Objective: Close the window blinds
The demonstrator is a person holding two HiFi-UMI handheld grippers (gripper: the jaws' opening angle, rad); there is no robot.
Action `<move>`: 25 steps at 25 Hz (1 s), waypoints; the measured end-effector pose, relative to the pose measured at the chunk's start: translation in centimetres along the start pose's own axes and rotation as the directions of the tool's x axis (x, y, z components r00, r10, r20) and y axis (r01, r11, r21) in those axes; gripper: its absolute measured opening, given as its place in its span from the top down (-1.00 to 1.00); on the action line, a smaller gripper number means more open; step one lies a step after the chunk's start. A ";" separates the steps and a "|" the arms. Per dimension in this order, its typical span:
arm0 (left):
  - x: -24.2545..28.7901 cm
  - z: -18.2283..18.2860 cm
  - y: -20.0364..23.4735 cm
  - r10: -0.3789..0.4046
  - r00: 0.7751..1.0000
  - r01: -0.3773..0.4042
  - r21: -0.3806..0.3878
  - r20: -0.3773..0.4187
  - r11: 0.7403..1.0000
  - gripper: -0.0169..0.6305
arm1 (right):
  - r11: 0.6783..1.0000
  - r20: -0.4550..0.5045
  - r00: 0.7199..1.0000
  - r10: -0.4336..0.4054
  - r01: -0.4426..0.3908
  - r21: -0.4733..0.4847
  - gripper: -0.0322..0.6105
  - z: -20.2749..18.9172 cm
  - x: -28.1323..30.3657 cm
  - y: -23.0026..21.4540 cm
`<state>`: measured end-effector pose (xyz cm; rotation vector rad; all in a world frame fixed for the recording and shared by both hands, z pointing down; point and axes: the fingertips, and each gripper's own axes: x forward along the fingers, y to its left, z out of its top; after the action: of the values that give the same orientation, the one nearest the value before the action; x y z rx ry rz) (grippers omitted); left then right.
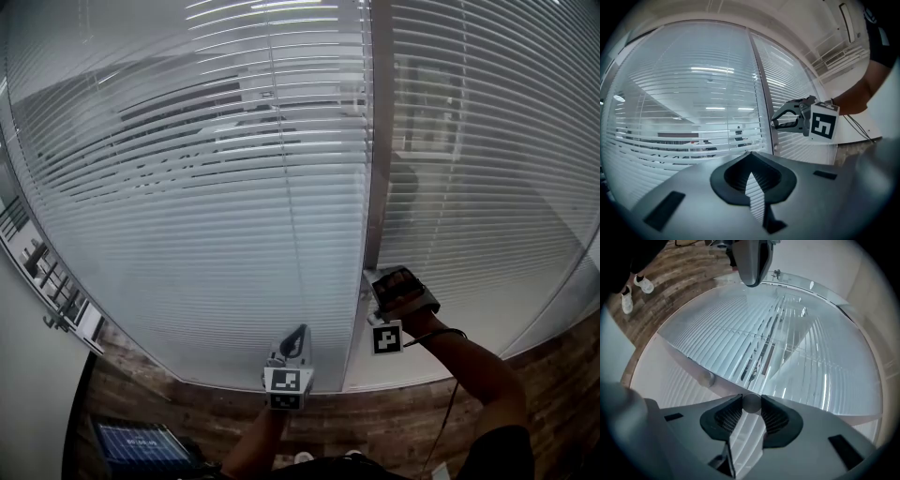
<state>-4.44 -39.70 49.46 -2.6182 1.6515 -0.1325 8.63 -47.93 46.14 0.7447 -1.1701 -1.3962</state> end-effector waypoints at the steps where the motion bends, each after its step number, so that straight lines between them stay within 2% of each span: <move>1: 0.0 0.0 0.0 0.001 1.000 -0.001 -0.002 -0.001 1.000 0.95 | 1.000 -0.011 1.000 -0.020 0.019 -0.022 0.52 -0.3 0.0 -0.3; 2: -0.1 0.0 0.1 0.003 1.000 -0.003 0.001 -0.002 1.000 0.95 | 1.000 -0.010 1.000 -0.022 0.022 -0.006 0.52 -0.3 0.0 -0.4; 4: -0.1 -0.1 0.2 0.008 1.000 -0.008 0.027 -0.009 1.000 0.95 | 0.996 0.013 1.000 -0.011 0.010 0.093 0.51 0.1 -0.5 -0.5; 6: -0.3 -0.5 0.2 0.013 1.000 -0.012 0.036 -0.018 0.999 0.95 | 0.983 0.014 0.999 -0.050 0.047 0.180 0.48 0.0 -1.4 -1.3; 8: -0.4 -0.8 0.3 0.017 1.000 -0.017 0.027 -0.025 1.000 0.95 | 0.952 -0.004 0.996 -0.086 0.084 0.294 0.45 -0.6 -2.1 -1.8; 9: -0.3 -0.9 0.3 0.018 0.999 -0.017 0.025 -0.028 1.000 0.95 | 0.917 -0.004 0.995 -0.097 0.091 0.388 0.44 -0.8 -2.3 -2.1; 10: -0.3 -1.0 0.2 0.018 0.999 -0.017 0.023 -0.031 1.000 0.95 | 0.864 -0.004 0.994 -0.106 0.094 0.494 0.44 -1.0 -2.5 -2.2; 11: -0.2 -1.1 0.1 0.017 0.999 -0.016 0.021 -0.032 1.000 0.95 | 0.797 -0.008 0.993 -0.116 0.098 0.596 0.44 -1.2 -2.6 -2.4; 14: 0.0 -1.2 0.3 0.016 1.000 -0.016 0.032 -0.010 0.999 0.95 | 0.570 -0.046 0.987 -0.153 0.126 0.812 0.44 -1.7 -2.4 -3.0; 15: 0.2 -1.2 0.4 0.016 1.000 -0.017 0.037 0.006 0.999 0.95 | 0.481 -0.051 0.986 -0.156 0.121 0.868 0.44 -1.7 -2.3 -3.1; 18: 0.5 -1.2 0.0 0.006 1.000 -0.006 0.010 0.015 1.000 0.95 | 0.184 -0.040 0.988 -0.146 0.067 0.981 0.44 -2.2 -2.0 -2.6; 20: 0.6 -1.4 -0.3 -0.005 1.000 0.005 -0.023 -0.017 1.000 0.95 | 0.022 -0.053 0.987 -0.155 0.057 0.998 0.44 -2.6 -1.6 -2.1; 22: 0.5 -2.0 -0.2 -0.007 0.999 0.006 -0.035 -0.041 0.999 0.95 | -0.101 -0.082 0.985 -0.155 0.067 0.993 0.44 -2.9 -1.2 -2.0; 23: 0.5 -2.2 -0.1 -0.009 0.999 0.008 -0.038 -0.044 0.999 0.95 | -0.142 -0.096 0.984 -0.151 0.074 0.987 0.44 -3.1 -0.9 -2.0; 25: 0.5 -2.2 0.1 -0.009 0.999 0.007 -0.053 -0.039 0.999 0.95 | -0.186 -0.109 0.984 -0.143 0.081 0.979 0.44 -3.4 -0.1 -1.9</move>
<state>-4.54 -40.15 51.63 -2.6782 1.6793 -0.1425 11.10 -48.85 43.31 1.9982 -2.2875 -0.1609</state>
